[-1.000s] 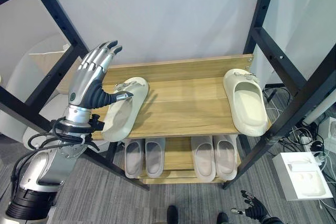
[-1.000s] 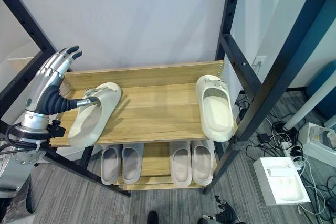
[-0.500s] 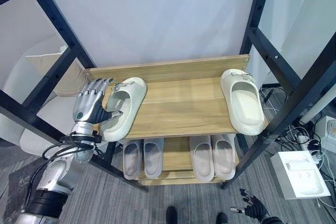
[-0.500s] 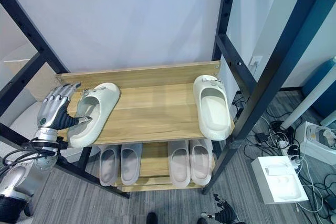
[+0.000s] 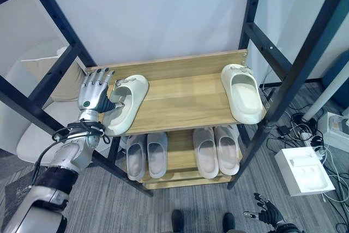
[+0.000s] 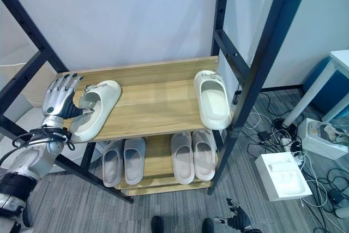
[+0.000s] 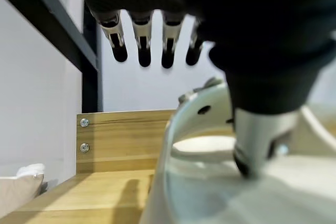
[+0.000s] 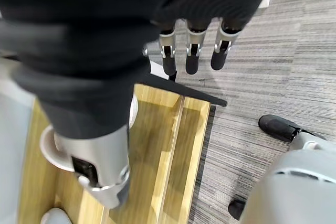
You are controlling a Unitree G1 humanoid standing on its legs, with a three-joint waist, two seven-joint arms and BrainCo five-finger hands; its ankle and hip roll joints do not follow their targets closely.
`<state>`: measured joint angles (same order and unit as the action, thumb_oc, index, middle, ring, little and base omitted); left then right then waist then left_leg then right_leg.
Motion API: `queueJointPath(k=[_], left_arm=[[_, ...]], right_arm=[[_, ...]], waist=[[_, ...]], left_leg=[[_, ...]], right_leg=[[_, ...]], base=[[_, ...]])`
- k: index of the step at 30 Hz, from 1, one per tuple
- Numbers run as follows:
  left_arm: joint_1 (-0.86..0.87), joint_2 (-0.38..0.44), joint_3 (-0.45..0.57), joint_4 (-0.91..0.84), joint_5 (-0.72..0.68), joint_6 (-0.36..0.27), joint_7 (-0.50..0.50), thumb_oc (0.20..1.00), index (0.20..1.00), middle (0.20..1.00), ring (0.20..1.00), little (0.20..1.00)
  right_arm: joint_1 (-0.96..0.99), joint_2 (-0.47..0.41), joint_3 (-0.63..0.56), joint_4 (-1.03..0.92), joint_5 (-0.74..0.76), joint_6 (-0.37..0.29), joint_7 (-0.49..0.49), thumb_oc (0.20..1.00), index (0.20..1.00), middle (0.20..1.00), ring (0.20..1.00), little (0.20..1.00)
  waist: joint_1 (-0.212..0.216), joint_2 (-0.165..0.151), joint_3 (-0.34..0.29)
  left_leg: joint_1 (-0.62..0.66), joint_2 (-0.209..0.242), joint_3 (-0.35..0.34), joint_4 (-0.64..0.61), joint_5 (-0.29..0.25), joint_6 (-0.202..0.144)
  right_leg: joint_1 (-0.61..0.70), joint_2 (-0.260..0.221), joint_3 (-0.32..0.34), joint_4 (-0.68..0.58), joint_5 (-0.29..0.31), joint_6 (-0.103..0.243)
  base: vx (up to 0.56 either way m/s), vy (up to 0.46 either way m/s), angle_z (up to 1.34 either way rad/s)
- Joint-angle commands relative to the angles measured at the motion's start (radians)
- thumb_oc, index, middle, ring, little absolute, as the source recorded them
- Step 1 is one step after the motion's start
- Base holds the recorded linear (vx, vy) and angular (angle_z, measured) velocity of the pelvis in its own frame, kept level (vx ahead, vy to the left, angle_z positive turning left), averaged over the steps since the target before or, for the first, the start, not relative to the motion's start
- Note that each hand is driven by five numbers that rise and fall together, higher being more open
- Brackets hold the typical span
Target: Arrange the slippers neatly on the shoe rack.
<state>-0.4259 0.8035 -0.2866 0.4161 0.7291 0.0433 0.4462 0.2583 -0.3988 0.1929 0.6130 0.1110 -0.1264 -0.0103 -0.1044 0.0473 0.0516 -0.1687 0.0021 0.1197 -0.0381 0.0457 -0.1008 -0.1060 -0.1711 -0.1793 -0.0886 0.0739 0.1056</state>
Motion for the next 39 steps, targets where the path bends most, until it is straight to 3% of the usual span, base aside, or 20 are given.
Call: queueJointPath(k=[1,2,3,11,15,25,32,39], left_arm=[[-0.224,0.007,-0.021,0.143,0.049,0.041,-0.008,0.802,0.802,0.802,0.802,0.802],[-0.228,0.006,-0.025,0.147,0.048,0.04,-0.007,0.865,0.865,0.865,0.865,0.865],[-0.246,0.003,-0.036,0.158,0.044,0.042,-0.01,1.0,1.0,1.0,1.0,1.0],[-0.183,-0.067,0.116,-0.043,-0.031,0.035,0.062,1.0,1.0,1.0,1.0,1.0],[-0.17,-0.072,0.134,-0.07,-0.019,0.042,0.069,1.0,1.0,1.0,1.0,1.0],[-0.212,-0.022,0.146,-0.059,-0.009,0.07,0.07,1.0,1.0,1.0,1.0,1.0],[-0.233,0.06,0.131,0.006,0.004,0.087,0.047,1.0,1.0,1.0,1.0,1.0],[-0.126,0.079,0.23,-0.123,0.004,0.064,0.065,1.0,1.0,1.0,1.0,1.0]], right_arm=[[-0.052,-0.025,0.015,-0.069,0.042,-0.031,0.0,1.0,1.0,1.0,1.0,1.0],[-0.052,-0.024,0.014,-0.07,0.042,-0.031,0.0,1.0,1.0,1.0,1.0,1.0],[-0.05,-0.026,0.015,-0.074,0.047,-0.031,0.005,1.0,1.0,1.0,1.0,1.0],[-0.028,-0.004,0.003,-0.088,0.05,-0.026,0.007,1.0,1.0,1.0,1.0,1.0],[-0.028,-0.006,0.002,-0.096,0.054,-0.023,0.007,1.0,1.0,1.0,1.0,1.0],[-0.023,-0.011,0.0,-0.112,0.065,-0.015,0.016,1.0,1.0,1.0,1.0,1.0],[-0.011,-0.023,-0.018,-0.111,0.076,-0.013,0.023,1.0,1.0,1.0,1.0,1.0],[-0.001,-0.003,-0.02,-0.104,0.08,-0.012,0.034,1.0,1.0,1.0,1.0,1.0]], waist=[[-0.079,0.017,0.065],[-0.077,0.016,0.066],[-0.08,0.017,0.066],[-0.07,0.015,0.068],[-0.07,0.017,0.068],[-0.071,0.015,0.063],[-0.075,0.018,0.063],[-0.052,0.016,0.062]], left_leg=[[0.18,0.041,-0.005,-0.049,-0.04,0.02],[0.18,0.041,-0.005,-0.049,-0.04,0.02],[0.182,0.042,-0.005,-0.049,-0.041,0.02],[0.192,0.04,-0.015,-0.049,-0.045,0.02],[0.192,0.04,-0.02,-0.049,-0.044,0.02],[0.2,0.041,-0.008,-0.049,-0.053,0.022],[0.204,0.041,0.002,-0.049,-0.055,0.023],[0.202,0.036,-0.016,-0.049,-0.057,0.023]], right_leg=[[0.08,0.033,-0.014,0.001,-0.025,0.064],[0.08,0.033,-0.014,0.001,-0.025,0.064],[0.081,0.033,-0.012,0.001,-0.026,0.064],[0.099,0.034,-0.024,0.001,-0.037,0.058],[0.103,0.034,-0.031,0.001,-0.04,0.056],[0.103,0.038,-0.021,0.001,-0.038,0.056],[0.1,0.04,-0.011,0.001,-0.037,0.059],[0.107,0.037,-0.025,0.001,-0.043,0.057]], base=[[0.02,-0.008,-0.32],[0.03,-0.01,-0.24],[0.03,-0.017,0.08],[0.02,-0.017,-0.08],[0.01,-0.005,-0.03],[0.0,-0.003,-0.01],[0.01,0.001,-0.02],[0.01,-0.002,0.0]])
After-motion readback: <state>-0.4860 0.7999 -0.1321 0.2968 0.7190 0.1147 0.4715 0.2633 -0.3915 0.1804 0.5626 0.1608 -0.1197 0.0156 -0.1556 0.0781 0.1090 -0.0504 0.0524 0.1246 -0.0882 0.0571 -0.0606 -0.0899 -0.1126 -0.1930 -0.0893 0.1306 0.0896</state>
